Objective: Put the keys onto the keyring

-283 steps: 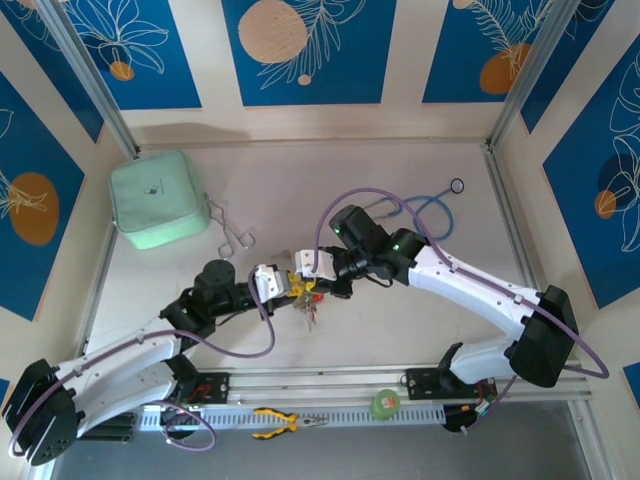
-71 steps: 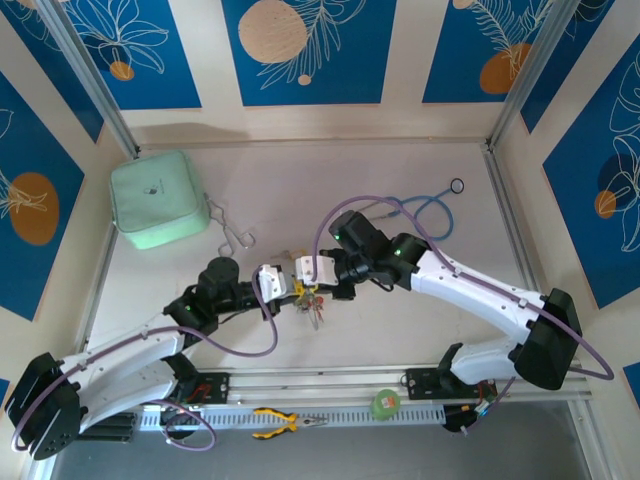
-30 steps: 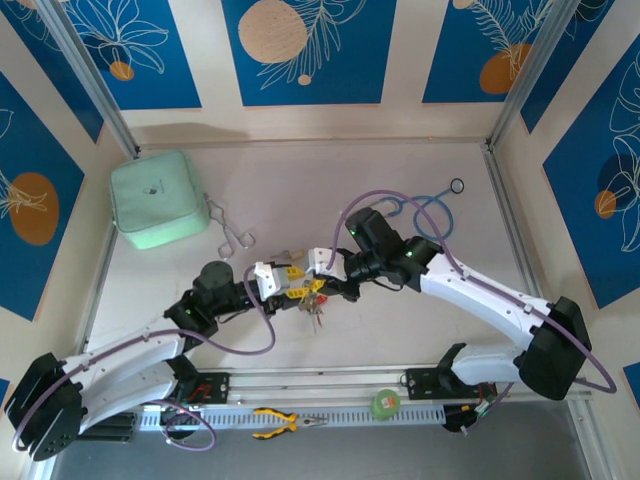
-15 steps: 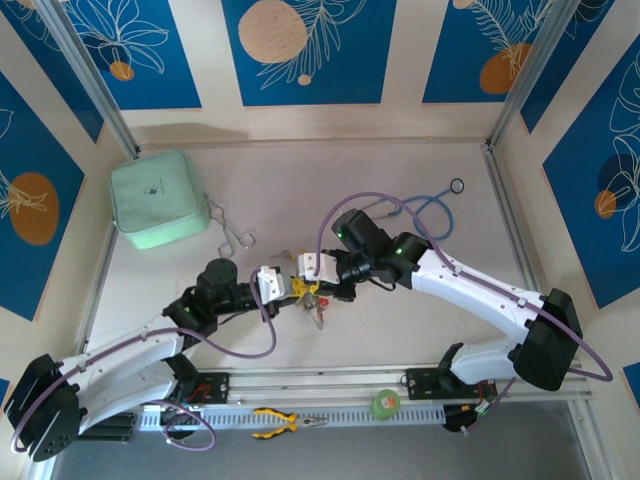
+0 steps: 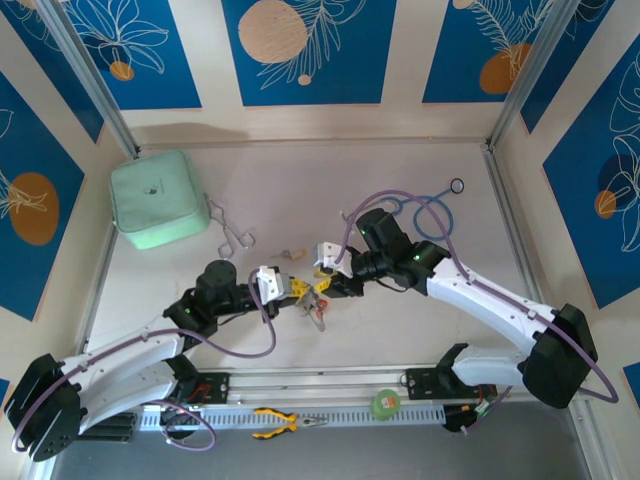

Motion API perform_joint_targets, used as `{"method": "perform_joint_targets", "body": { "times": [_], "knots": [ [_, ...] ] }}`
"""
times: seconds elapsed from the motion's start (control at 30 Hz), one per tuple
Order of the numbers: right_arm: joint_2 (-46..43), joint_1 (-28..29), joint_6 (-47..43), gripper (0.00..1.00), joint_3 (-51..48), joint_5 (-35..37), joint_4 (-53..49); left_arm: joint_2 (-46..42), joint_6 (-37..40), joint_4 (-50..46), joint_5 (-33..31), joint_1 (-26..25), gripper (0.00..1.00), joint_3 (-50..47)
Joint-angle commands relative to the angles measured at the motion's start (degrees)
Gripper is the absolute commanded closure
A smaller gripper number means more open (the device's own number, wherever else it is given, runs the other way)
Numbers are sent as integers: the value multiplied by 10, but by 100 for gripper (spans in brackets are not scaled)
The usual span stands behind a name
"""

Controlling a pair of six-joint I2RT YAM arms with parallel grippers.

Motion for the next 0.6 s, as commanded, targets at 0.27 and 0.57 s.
{"method": "perform_joint_targets", "body": {
  "times": [0.27, 0.57],
  "knots": [
    [21, -4, 12, 75, -8, -74, 37, -7, -18, 51, 6, -2, 100, -5],
    [24, -8, 3, 77, -21, -69, 36, -6, -17, 53, 8, -2, 100, -6]
  ]
}}
